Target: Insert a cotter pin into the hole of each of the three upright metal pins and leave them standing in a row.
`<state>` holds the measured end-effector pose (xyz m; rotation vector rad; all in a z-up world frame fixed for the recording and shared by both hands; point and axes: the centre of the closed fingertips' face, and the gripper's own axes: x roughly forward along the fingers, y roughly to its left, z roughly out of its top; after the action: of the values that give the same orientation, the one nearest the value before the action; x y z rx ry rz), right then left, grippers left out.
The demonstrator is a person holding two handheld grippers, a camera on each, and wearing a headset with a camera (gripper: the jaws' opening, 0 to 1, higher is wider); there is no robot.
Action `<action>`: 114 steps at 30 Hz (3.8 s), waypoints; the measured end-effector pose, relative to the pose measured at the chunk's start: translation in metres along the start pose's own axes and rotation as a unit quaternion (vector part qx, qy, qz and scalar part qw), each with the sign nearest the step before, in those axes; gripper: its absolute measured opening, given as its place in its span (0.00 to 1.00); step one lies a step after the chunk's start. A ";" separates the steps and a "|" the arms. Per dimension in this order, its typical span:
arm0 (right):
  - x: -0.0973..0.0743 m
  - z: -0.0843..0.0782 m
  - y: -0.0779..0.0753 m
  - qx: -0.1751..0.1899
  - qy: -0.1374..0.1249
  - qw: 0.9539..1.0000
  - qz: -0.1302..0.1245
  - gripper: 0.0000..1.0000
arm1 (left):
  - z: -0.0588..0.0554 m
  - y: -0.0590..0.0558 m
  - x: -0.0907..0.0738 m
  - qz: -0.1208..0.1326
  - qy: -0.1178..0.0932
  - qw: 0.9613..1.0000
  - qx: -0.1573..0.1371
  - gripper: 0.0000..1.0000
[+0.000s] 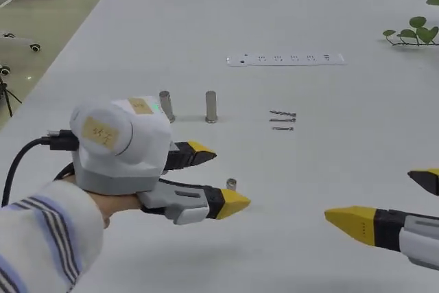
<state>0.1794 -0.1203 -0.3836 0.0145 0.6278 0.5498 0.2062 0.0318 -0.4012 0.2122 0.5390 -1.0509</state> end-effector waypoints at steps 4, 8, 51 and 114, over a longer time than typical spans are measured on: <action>0.002 0.002 0.000 0.000 -0.001 1.000 0.003 0.91 | 0.001 -0.004 -0.009 0.003 -0.009 1.000 -0.010 0.69; 0.005 0.002 -0.001 -0.005 0.004 1.000 0.006 0.91 | 0.005 -0.008 -0.015 0.008 -0.023 1.000 -0.013 0.85; 0.072 0.053 -0.027 -0.237 0.130 0.960 0.072 0.72 | -0.017 -0.017 -0.044 0.052 -0.056 0.990 -0.115 0.99; 0.207 0.035 -0.076 -0.359 0.289 0.870 0.174 0.14 | -0.031 -0.020 -0.060 0.088 -0.061 0.980 -0.167 0.95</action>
<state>0.3746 -0.0783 -0.4827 -0.7835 0.9772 1.1358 0.1555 0.0811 -0.3950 -0.0989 0.5659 -0.7823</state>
